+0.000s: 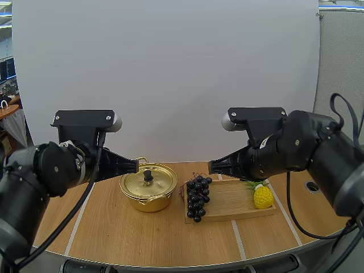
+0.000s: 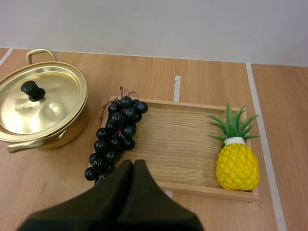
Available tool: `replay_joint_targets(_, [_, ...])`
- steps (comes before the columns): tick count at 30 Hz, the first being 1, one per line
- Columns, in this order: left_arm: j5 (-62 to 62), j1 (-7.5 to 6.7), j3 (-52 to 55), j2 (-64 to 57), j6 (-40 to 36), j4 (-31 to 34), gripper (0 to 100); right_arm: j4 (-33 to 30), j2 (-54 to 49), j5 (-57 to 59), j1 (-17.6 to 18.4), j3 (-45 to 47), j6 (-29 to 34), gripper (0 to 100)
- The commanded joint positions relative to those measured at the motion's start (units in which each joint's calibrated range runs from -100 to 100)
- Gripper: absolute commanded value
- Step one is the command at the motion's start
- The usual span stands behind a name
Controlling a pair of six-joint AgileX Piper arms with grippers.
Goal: Open the pot, put the grape inside, and close it
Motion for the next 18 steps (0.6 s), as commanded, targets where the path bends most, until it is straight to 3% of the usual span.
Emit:
replay_joint_targets(1, [-1.8,-0.19,-0.3,1.4,0.1,-0.9,45,-0.3,1.0,-2.0,-0.2,-0.6,0.0,17])
replay_joint_targets(2, [-2.0,-0.19,-0.3,1.4,0.1,-0.9,52,-0.3,1.0,-2.1,-0.2,-0.6,0.1,32])
replay_joint_targets(6, [-0.7,-0.19,-0.3,1.4,0.3,-0.9,100,-0.3,1.0,-2.3,-0.2,-0.6,1.6,87])
replay_joint_targets(7, [0.4,-0.19,-0.3,1.4,1.0,-0.9,100,-0.2,1.0,-2.3,-0.2,-0.6,1.6,100])
replay_joint_targets(12, [6.3,-0.19,-0.3,2.3,9.9,-1.6,100,0.2,1.0,-2.3,-0.2,-0.6,1.5,100])
replay_joint_targets(18, [8.4,-0.19,-3.0,8.2,24.2,-9.4,100,0.2,1.0,-2.3,-0.2,-0.6,1.5,100])
